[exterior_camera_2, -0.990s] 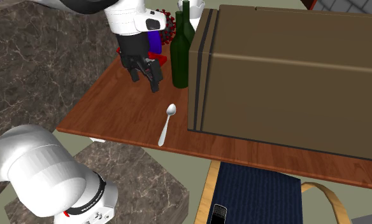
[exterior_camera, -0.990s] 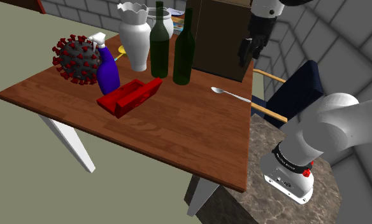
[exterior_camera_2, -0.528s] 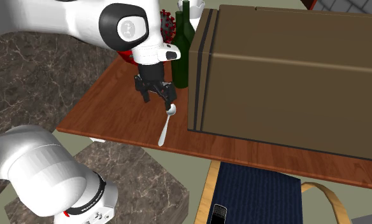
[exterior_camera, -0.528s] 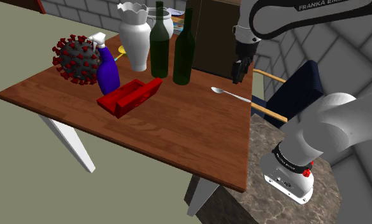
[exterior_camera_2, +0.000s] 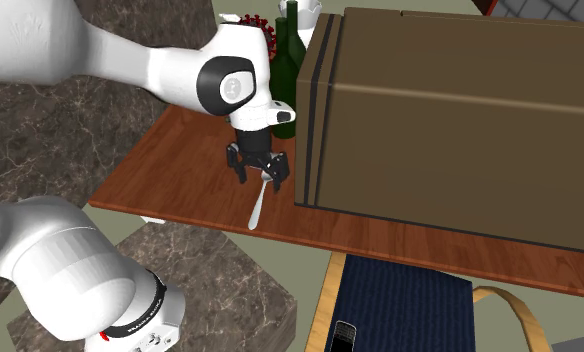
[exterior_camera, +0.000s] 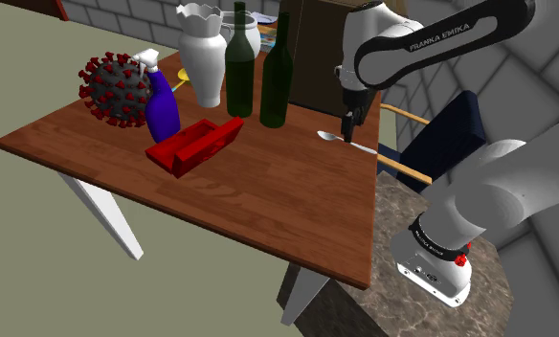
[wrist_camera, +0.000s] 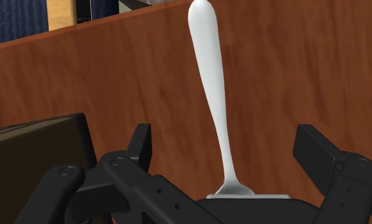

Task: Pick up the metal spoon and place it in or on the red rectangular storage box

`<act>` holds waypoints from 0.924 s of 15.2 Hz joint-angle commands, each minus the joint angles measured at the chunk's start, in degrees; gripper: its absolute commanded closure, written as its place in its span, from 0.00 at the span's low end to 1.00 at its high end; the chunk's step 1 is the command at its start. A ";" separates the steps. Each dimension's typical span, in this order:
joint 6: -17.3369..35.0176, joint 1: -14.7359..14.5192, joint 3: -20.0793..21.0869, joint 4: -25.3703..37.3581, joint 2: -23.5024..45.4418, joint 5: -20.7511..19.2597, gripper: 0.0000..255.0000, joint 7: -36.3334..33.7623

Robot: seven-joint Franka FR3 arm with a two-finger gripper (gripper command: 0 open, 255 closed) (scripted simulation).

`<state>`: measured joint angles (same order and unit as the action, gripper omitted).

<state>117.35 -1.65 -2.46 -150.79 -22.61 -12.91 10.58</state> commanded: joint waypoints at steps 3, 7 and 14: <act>3.83 0.49 -0.47 -2.20 1.60 -0.85 0.00 -0.18; 5.26 0.67 -0.63 -2.99 2.23 -1.17 0.00 -0.31; 5.25 0.67 -0.63 -2.99 2.23 -1.17 1.00 -0.31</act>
<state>122.60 -0.98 -3.09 -153.78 -20.38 -14.08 10.26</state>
